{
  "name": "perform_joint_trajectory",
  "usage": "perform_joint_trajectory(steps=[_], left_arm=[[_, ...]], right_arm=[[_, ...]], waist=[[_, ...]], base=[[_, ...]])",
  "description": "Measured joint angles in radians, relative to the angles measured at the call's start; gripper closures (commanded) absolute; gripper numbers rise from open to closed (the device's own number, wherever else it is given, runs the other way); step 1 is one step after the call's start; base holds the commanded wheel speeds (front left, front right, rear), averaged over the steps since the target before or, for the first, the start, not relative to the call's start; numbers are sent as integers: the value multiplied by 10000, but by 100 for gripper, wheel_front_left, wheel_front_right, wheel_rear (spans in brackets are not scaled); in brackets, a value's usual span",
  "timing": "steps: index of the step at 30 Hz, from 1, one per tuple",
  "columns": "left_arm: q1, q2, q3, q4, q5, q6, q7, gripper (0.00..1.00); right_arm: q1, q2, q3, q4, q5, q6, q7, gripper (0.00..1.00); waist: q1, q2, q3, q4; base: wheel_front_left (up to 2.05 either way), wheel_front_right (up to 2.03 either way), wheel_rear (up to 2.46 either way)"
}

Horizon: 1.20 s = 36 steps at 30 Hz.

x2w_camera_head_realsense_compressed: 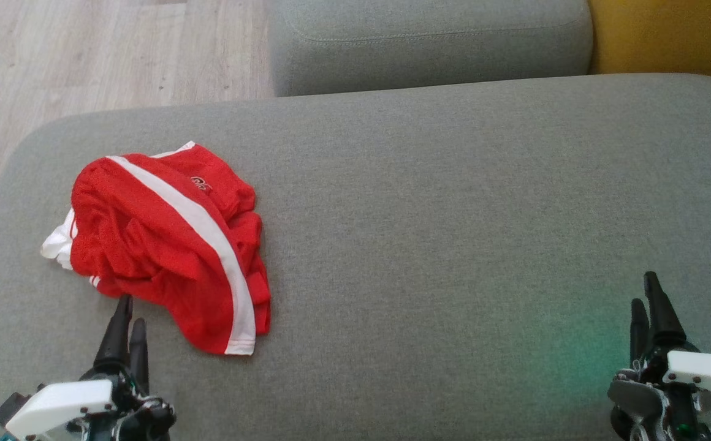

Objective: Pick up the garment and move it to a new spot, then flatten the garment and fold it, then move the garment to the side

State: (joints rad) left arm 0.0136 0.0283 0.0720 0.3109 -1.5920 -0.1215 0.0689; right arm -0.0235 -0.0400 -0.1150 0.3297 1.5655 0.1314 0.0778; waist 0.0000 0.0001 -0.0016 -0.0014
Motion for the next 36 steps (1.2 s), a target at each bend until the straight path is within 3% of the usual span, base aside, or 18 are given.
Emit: perform_joint_trajectory(steps=[6,21,36], left_arm=[[4,0,67,-127,322,0,-140,0],[-18,4,721,-761,1783,8,-625,0],[-24,4,303,-2136,4103,535,-995,0]], right_arm=[[0,0,-6,-125,-587,2,-178,0],[-1,-2,50,-909,-3526,0,-619,0],[-1,-2,485,-1720,-6301,2,-1041,0]], waist=[[0,0,-18,5],[0,0,-10,25],[0,0,33,-33]], base=[[0,0,0],[0,0,0],[0,0,0]])
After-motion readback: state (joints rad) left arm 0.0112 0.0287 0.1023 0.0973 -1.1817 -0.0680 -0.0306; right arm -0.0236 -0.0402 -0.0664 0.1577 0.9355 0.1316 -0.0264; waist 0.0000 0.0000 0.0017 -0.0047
